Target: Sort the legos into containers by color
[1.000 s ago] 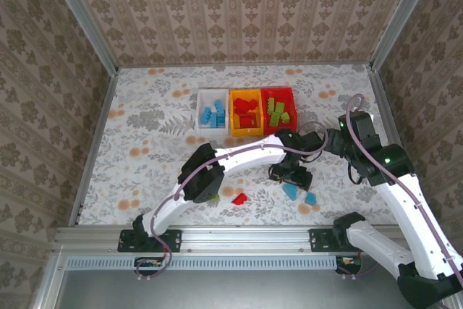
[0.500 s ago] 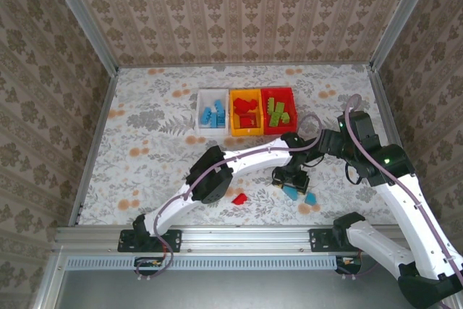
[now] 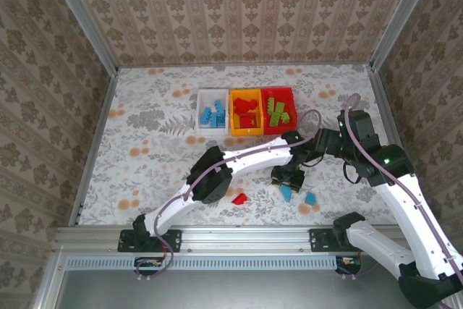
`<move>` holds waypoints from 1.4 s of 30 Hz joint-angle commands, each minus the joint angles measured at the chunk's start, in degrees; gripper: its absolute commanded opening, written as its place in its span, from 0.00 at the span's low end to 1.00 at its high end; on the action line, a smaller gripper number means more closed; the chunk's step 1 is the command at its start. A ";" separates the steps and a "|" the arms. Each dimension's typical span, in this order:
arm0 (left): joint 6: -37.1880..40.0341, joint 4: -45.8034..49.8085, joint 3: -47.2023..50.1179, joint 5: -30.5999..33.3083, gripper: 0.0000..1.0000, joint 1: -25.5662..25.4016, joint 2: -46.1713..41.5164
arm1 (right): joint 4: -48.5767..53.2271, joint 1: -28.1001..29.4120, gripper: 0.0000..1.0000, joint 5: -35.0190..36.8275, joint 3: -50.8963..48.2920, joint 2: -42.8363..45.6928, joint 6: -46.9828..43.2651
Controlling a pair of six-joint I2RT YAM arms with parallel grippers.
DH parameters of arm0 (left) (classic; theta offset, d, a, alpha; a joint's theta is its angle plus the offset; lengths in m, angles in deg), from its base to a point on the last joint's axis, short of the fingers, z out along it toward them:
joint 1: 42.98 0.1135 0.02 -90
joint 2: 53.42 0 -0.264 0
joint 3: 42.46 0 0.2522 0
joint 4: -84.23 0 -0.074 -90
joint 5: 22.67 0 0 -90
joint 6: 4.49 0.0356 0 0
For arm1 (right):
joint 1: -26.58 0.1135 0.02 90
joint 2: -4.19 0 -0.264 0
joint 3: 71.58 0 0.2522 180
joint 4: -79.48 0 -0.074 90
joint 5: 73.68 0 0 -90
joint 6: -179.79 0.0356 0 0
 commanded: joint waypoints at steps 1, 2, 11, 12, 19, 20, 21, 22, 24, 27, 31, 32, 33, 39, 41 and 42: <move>2.47 3.77 -1.73 4.74 0.39 0.91 0.01 | -1.55 0.46 0.84 -2.06 -0.65 -0.66 -1.60; 2.60 3.96 -1.56 5.56 0.39 1.37 -0.69 | -1.70 0.43 0.84 -2.17 -0.49 -0.86 -1.77; 4.75 5.21 3.73 12.78 0.38 10.44 -12.17 | -13.60 0.44 0.84 -14.88 0.35 -0.29 -6.12; 5.22 5.22 4.63 13.45 0.38 11.94 -13.55 | -16.13 0.45 0.84 -18.66 0.32 -0.54 -5.98; 10.09 5.23 8.58 17.08 0.37 23.77 -19.76 | -24.85 1.21 0.82 -30.17 1.49 -6.12 -4.02; 10.97 5.08 8.59 17.34 0.37 25.42 -20.14 | -25.47 1.42 0.82 -30.96 1.79 -7.09 -4.11; 11.68 4.94 8.29 17.67 0.37 27.24 -20.35 | -25.82 1.70 0.83 -32.68 2.13 -8.44 -4.37; 12.58 4.80 7.80 18.05 0.37 28.94 -20.36 | -25.77 2.06 0.82 -33.84 2.84 -10.30 -4.75; 14.07 4.33 6.70 18.39 0.37 32.13 -19.74 | -25.47 3.44 0.82 -34.84 4.19 -13.65 -5.42; 16.16 4.06 3.29 19.73 0.37 35.99 -17.18 | -25.77 6.41 0.81 -34.55 5.56 -17.29 -5.72; 18.17 4.06 -2.80 21.59 0.37 40.08 -12.23 | -28.70 8.66 0.81 -33.76 7.44 -21.90 -5.11; 18.54 3.79 -4.12 21.59 0.37 40.79 -11.04 | -28.91 8.85 0.81 -33.91 7.88 -22.92 -5.11; 19.13 3.20 -5.31 21.44 0.37 41.52 -9.89 | -29.01 9.06 0.81 -34.00 8.41 -24.01 -5.25; 20.49 1.47 -12.00 19.33 0.37 43.81 -2.75 | -29.04 9.34 0.81 -34.57 9.60 -28.42 -6.77; 20.57 0.66 -12.36 18.19 0.39 43.86 -1.75 | -28.87 9.34 0.81 -34.40 9.47 -29.00 -6.88; 20.69 0.05 -12.29 17.56 0.41 43.80 -1.48 | -28.89 9.34 0.81 -34.38 9.23 -29.29 -6.97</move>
